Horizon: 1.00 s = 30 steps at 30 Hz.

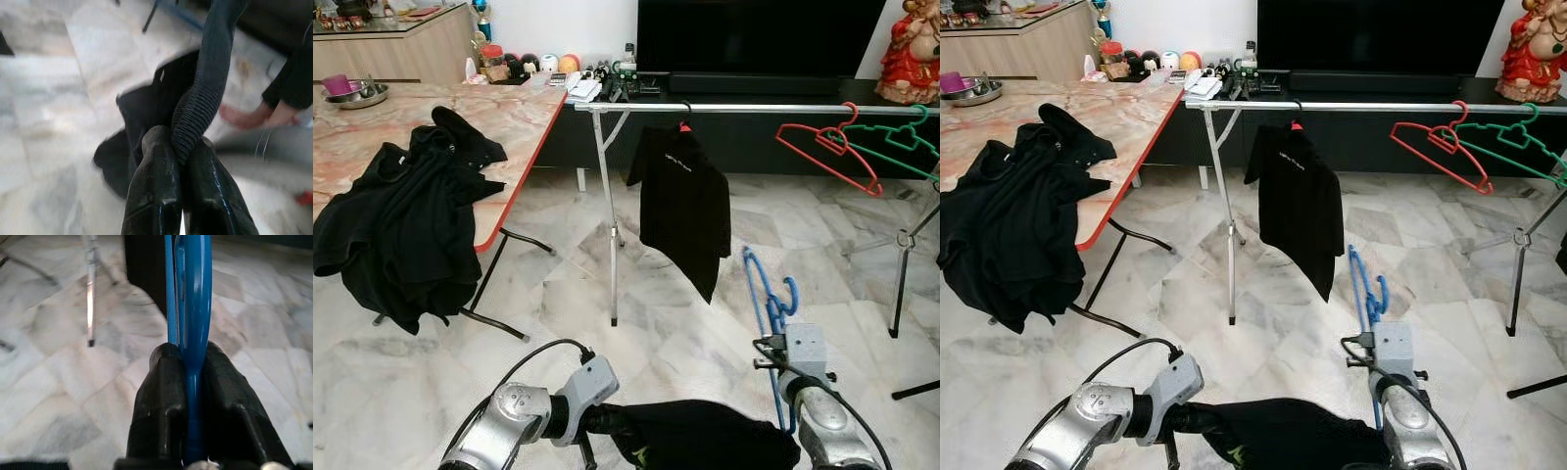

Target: Hang hanger

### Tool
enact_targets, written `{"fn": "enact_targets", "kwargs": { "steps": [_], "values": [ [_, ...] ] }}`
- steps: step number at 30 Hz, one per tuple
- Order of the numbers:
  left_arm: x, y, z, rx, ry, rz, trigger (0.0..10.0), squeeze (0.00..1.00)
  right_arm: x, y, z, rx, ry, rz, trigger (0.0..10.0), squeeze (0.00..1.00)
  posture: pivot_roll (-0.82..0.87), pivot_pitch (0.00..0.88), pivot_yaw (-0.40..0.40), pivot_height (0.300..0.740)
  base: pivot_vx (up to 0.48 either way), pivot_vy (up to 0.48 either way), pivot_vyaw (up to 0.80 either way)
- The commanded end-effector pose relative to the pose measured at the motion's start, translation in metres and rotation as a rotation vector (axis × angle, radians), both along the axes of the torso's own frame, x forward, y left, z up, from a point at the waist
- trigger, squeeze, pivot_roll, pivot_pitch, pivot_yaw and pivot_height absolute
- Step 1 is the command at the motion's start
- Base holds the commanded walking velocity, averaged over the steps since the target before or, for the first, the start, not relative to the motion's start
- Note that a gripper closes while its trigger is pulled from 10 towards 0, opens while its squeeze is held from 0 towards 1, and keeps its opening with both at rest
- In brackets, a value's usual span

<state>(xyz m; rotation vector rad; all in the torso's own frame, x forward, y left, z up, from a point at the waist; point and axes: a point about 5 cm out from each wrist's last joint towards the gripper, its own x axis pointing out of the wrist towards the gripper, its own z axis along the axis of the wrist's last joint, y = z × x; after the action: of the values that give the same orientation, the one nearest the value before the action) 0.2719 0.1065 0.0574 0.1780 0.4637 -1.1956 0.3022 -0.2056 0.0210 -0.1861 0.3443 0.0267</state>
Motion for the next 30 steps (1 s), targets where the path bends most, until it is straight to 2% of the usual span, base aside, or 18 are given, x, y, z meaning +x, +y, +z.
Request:
{"fn": "enact_targets", "kwargs": {
  "steps": [1, 8, 12, 16, 20, 22, 23, 24, 25, 26, 27, 30],
  "values": [
    [0.005, -0.001, 0.011, -0.04, -0.025, -0.002, 0.0, 0.0, -0.002, 0.006, -0.002, -0.027, 0.0, 0.049, 10.0, 0.0, 0.02, 0.062, -0.021, 0.74, 0.0, 0.0, 0.0],
    [0.008, -0.009, 0.027, -0.169, -0.023, 0.023, 0.0, 0.0, -0.005, 0.018, -0.008, 0.037, 0.018, 0.081, 10.0, 0.0, 0.02, 0.061, -0.018, 0.74, 0.0, 0.0, 0.0],
    [0.009, -0.005, 0.02, -0.109, -0.03, 0.036, 0.0, 0.0, -0.008, 0.02, -0.012, 0.025, 0.041, 0.116, 10.0, 0.0, 0.01, 0.061, -0.017, 0.74, 0.0, 0.0, 0.0],
    [0.009, -0.006, 0.028, -0.181, -0.02, 0.04, 0.0, 0.0, -0.011, 0.014, -0.016, -0.033, 0.075, 0.1, 10.0, 0.0, 0.02, 0.061, -0.019, 0.74, 0.0, 0.0, 0.0],
    [0.008, -0.008, 0.034, -0.218, -0.016, 0.029, 0.0, 0.0, -0.015, -0.003, -0.021, -0.074, 0.124, -0.033, 10.0, 0.0, 0.02, 0.061, -0.02, 0.74, 0.0, 0.0, 0.0],
    [0.006, -0.01, 0.036, -0.227, -0.015, 0.007, 0.0, 0.0, -0.013, -0.015, -0.016, -0.056, 0.085, -0.166, 10.0, 0.0, 0.02, 0.06, -0.019, 0.74, 0.0, 0.0, 0.0],
    [0.005, -0.011, 0.037, -0.233, -0.014, 0.002, 0.0, 0.0, -0.012, -0.017, -0.014, -0.036, 0.069, -0.19, 10.0, 0.0, 0.02, 0.06, -0.019, 0.74, 0.0, 0.0, 0.0],
    [0.004, -0.015, 0.041, -0.259, -0.01, -0.013, 0.0, 0.0, -0.009, -0.02, -0.007, -0.028, -0.004, -0.202, 10.0, 0.0, 0.02, 0.06, -0.018, 0.74, 0.0, 0.0, 0.0],
    [0.004, -0.015, 0.041, -0.259, -0.01, -0.013, 0.0, 0.0, -0.009, -0.02, -0.007, -0.028, -0.004, -0.202, 10.0, 0.0, 0.02, 0.06, -0.018, 0.74, 0.0, 0.0, 0.0],
    [0.003, -0.017, 0.042, -0.271, -0.008, -0.019, 0.0, 0.0, -0.008, -0.019, -0.002, -0.031, -0.048, -0.191, 10.0, 0.0, 0.02, 0.059, -0.017, 0.74, 0.0, 0.0, 0.0],
    [0.0, -0.022, 0.046, -0.294, -0.005, -0.039, 0.0, 0.0, -0.005, -0.011, 0.004, -0.043, -0.119, -0.125, 10.0, 0.0, 0.02, 0.059, -0.017, 0.74, 0.0, 0.0, 0.0],
    [-0.002, -0.027, 0.048, -0.302, -0.002, -0.055, 0.0, 0.0, -0.004, -0.001, 0.007, -0.056, -0.157, -0.061, 10.0, 0.0, 0.03, 0.059, -0.018, 0.74, 0.0, 0.0, 0.0]
  ]
}}
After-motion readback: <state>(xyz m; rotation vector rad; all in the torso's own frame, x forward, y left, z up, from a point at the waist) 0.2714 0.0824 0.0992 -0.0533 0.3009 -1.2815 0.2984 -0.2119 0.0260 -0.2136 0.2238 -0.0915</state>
